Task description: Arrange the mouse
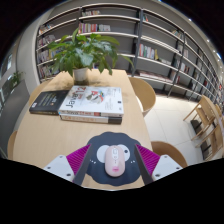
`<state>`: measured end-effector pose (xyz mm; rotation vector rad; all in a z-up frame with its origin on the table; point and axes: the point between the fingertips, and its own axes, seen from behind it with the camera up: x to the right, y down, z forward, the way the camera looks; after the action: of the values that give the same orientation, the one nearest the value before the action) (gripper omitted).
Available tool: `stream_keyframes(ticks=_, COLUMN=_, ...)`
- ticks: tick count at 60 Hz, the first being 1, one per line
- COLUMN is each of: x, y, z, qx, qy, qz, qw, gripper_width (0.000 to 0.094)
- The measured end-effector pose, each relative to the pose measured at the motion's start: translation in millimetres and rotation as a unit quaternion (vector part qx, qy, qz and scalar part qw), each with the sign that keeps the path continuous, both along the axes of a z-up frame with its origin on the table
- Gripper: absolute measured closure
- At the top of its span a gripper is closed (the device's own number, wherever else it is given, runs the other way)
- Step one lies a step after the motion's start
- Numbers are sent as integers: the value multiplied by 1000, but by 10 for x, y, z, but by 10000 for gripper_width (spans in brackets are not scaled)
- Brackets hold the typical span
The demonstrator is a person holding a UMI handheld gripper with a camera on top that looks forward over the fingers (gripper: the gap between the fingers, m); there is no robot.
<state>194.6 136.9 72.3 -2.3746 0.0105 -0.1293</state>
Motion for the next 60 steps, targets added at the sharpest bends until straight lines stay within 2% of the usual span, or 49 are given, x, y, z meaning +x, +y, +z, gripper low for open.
stream_keyframes(ticks=13, x=-588, y=-453, z=1265, qx=97, qy=5, qz=-5, qw=995, gripper_width=81)
stream_keyframes(ticks=25, x=-1202, y=-1284, z=1888, qx=142, qy=28, qz=-3, qw=989, gripper_width=82)
stream_keyframes(ticks=40, x=-1815, y=-2146, z=1926, qx=138, qy=29, qz=12, qw=990, gripper_width=83)
stream_keyframes(ticks=60, x=-2335, y=-2778, z=1810, qx=129, qy=31, qz=26, qw=991, gripper_width=83)
